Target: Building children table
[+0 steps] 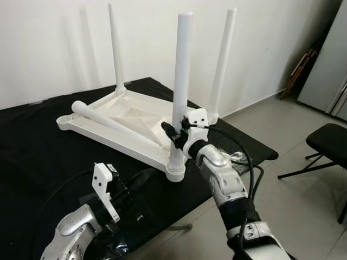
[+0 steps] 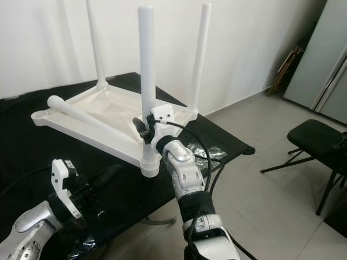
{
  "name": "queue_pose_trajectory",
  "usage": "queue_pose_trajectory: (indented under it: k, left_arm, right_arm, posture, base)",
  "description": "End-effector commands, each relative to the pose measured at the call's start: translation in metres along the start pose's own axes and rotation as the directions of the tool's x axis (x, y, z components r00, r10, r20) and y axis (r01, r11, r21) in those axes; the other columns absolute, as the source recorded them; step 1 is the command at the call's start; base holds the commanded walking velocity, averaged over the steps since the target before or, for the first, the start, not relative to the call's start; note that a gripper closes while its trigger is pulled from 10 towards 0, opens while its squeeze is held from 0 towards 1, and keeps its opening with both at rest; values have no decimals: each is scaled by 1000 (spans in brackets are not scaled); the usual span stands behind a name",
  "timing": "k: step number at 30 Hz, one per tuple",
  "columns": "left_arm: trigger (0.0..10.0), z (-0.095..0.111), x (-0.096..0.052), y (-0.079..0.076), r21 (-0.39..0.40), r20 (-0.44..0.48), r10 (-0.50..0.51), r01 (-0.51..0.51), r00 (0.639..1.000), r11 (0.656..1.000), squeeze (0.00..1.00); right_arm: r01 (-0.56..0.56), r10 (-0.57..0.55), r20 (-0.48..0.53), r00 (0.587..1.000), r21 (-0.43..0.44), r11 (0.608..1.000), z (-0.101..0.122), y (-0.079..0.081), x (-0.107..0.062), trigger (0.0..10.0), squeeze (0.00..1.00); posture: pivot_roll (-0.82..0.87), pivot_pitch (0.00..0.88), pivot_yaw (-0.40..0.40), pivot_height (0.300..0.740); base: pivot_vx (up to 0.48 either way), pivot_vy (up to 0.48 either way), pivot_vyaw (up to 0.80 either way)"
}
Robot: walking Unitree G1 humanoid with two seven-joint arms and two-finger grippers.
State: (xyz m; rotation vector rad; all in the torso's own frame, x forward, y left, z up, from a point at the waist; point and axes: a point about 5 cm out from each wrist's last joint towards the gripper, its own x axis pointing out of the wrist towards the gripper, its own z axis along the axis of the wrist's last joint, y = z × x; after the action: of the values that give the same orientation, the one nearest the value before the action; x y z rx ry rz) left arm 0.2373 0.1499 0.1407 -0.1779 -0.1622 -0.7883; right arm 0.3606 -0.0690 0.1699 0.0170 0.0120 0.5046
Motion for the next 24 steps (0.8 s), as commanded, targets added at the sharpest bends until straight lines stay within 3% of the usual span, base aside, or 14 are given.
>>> queue_pose_trajectory:
  k: [1,2,4,5,6,9,11,12,15,17,18,24]
  left_arm:
    - [10000,-2,-1,0,7,-9,3,-3,1000,1000,0]
    - [10000,-1,-1,0,7,-7,8,-8,1000,1000,0]
    - [10000,-1,-1,0,7,-7,8,-8,1000,1000,0]
    - [10000,-1,-1,0,6,-8,6,-6,1000,1000,0]
    - [10000,-1,-1,0,5,-9,2,-2,1000,1000,0]
    - [10000,-1,0,-1,4,-10,-1,1,1000,1000,0]
    - [10000,-1,0,-1,4,-6,1,-1,1000,1000,0]
    - [10000,-1,0,-1,4,-6,1,-1,1000,1000,0]
    - [10000,-1,2,-1,3,-3,3,-3,1000,1000,0]
    - [10000,-1,2,-1,3,-3,3,-3,1000,1000,0]
    - [10000,-1,2,-1,2,-2,2,-2,1000,1000,0]
    - [10000,0,2,-2,2,-2,1,-1,1000,1000,0]
  right_arm:
    - [-10,11,-151,988,10,1000,-32,-5,-8,8471,0]
    - [-51,51,-157,986,4,999,-31,0,-8,10000,0]
    - [-51,51,-157,986,4,999,-31,0,-8,10000,0]
    - [-141,141,-164,976,15,990,-29,7,-7,10000,992]
    - [-258,259,-150,954,22,966,-21,11,-5,10000,1000]
    - [-325,325,-132,937,20,946,-13,12,-5,10000,1000]
    - [-469,464,-110,879,-25,883,7,5,-4,10000,1000]
    - [-469,464,-110,879,-25,883,7,5,-4,10000,1000]
    - [-559,538,-160,828,-147,816,21,-8,-5,10000,1000]
    - [-572,548,-169,819,-173,802,24,-13,-4,10000,1000]
    - [-582,561,-159,812,-167,796,32,-20,-2,10000,0]
    - [-617,605,-125,786,-113,778,49,-36,3,10000,0]
  posture:
    - [-9,0,-38,740]
    - [-8,0,-38,740]
    - [-8,0,-38,740]
    - [-7,0,-38,740]
    - [-7,0,-37,740]
    - [-6,0,-37,740]
    - [-5,0,-38,740]
    - [-5,0,-38,740]
    - [-3,0,-38,740]
    - [-3,0,-38,740]
    - [-2,0,-39,740]
    - [8,0,-41,740]
  base:
    - [0,0,0]
    - [0,0,0]
    - [0,0,0]
    - [0,0,0]
    - [0,0,0]
    - [0,0,0]
    - [0,0,0]
    - [0,0,0]
    - [0,0,0]
    - [0,0,0]
    - [0,0,0]
    - [0,0,0]
